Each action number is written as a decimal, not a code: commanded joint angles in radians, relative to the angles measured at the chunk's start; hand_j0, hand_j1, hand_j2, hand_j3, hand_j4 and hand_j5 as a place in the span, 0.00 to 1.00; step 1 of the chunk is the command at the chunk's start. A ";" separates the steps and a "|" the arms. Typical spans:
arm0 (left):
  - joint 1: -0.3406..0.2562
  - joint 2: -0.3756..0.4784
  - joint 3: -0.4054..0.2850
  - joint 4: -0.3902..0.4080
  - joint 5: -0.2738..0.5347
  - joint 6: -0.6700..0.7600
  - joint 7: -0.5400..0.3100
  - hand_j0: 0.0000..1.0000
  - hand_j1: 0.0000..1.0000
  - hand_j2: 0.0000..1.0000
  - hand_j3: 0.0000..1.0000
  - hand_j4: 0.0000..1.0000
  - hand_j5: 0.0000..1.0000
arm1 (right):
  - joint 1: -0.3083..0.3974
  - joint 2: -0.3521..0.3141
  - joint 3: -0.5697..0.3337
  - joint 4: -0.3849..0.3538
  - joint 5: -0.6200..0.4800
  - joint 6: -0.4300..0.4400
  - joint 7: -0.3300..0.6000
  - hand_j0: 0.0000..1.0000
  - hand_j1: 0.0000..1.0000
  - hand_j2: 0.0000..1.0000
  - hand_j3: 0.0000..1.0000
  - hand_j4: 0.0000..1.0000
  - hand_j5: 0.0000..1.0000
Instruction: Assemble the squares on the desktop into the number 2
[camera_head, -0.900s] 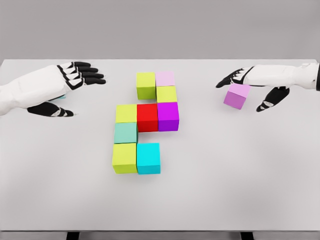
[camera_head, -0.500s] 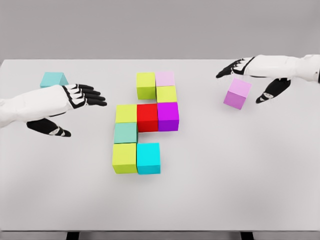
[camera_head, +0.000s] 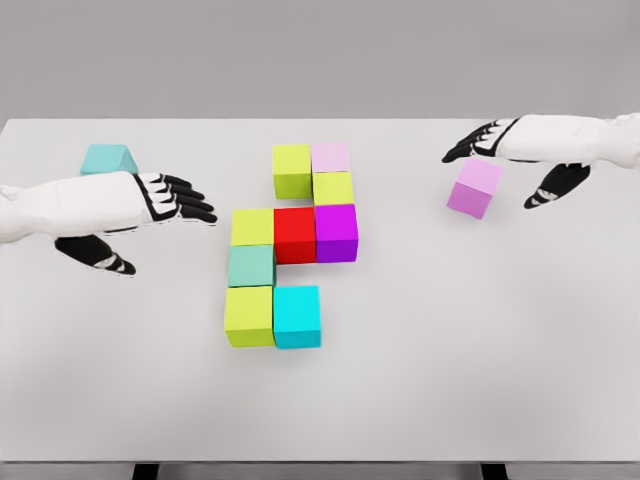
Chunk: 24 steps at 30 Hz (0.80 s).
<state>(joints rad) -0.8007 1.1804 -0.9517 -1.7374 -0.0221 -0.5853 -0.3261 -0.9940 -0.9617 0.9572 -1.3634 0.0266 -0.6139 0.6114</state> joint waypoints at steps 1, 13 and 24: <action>0.000 0.002 0.033 -0.010 0.013 0.163 0.062 1.00 1.00 1.00 1.00 1.00 1.00 | 0.002 0.055 -0.009 0.018 0.064 0.003 -0.001 1.00 1.00 1.00 1.00 1.00 1.00; -0.015 -0.197 0.014 0.122 -0.268 0.785 0.075 1.00 1.00 1.00 1.00 1.00 1.00 | -0.002 0.132 -0.035 0.211 0.164 0.003 -0.001 1.00 1.00 1.00 1.00 1.00 1.00; -0.060 -0.312 -0.028 0.364 -0.268 0.702 -0.034 1.00 1.00 1.00 1.00 1.00 1.00 | -0.014 0.213 -0.040 0.254 0.323 0.003 -0.001 1.00 1.00 1.00 1.00 1.00 1.00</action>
<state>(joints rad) -0.8652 0.8894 -0.9738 -1.4225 -0.2867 0.1395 -0.3545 -1.0078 -0.7577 0.9191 -1.1115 0.3376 -0.6134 0.6112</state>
